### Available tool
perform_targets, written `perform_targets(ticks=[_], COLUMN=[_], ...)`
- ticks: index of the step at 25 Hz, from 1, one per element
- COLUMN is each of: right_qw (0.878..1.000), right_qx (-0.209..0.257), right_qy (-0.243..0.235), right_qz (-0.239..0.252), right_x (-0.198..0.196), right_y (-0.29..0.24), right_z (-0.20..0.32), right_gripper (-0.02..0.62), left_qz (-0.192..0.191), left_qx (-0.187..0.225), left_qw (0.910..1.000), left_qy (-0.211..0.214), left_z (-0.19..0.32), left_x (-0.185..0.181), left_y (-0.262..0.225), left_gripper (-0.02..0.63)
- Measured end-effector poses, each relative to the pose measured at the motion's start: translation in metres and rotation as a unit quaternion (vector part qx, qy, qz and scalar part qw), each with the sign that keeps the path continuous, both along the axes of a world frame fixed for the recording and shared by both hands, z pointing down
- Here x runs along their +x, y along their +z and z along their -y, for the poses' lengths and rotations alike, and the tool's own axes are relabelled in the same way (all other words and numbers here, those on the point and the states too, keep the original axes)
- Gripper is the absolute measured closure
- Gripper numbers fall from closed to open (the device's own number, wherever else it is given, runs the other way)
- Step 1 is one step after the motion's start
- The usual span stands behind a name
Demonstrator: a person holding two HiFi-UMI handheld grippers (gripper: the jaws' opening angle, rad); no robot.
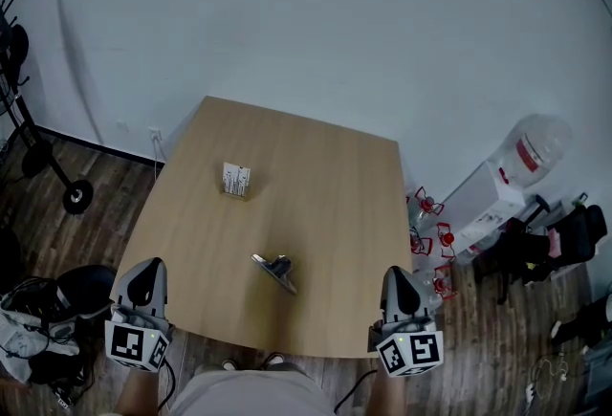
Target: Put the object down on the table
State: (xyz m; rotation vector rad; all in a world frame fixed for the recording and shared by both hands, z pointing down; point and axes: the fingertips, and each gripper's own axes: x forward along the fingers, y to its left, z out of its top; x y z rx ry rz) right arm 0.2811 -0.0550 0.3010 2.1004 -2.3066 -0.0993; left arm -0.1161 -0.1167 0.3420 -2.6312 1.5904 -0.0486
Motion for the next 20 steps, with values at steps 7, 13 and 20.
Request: perform_targets(ticks=[7,13,20], right_qw=[1.0,1.0,1.0], right_qx=[0.003,0.004,0.009], right_qy=[0.015,0.017,0.009], right_qz=[-0.016,-0.01,-0.012], right_x=[0.002,-0.001,-0.016], right_y=[-0.004,-0.005,-0.004], right_z=[-0.006,-0.01,-0.009], right_gripper=[0.597,0.597,0.598], left_qz=[0.001,-0.003,-0.01], left_qx=[0.016,0.018,0.015], left_qw=[0.9999,0.9996,0.9994], left_qy=[0.007,0.022,0.031], left_z=[0.002,0.001,-0.007], left_x=[0.001,0.009,0.011], left_y=[-0.014,-0.015,-0.009], left_gripper=[0.6,0.6,0.6])
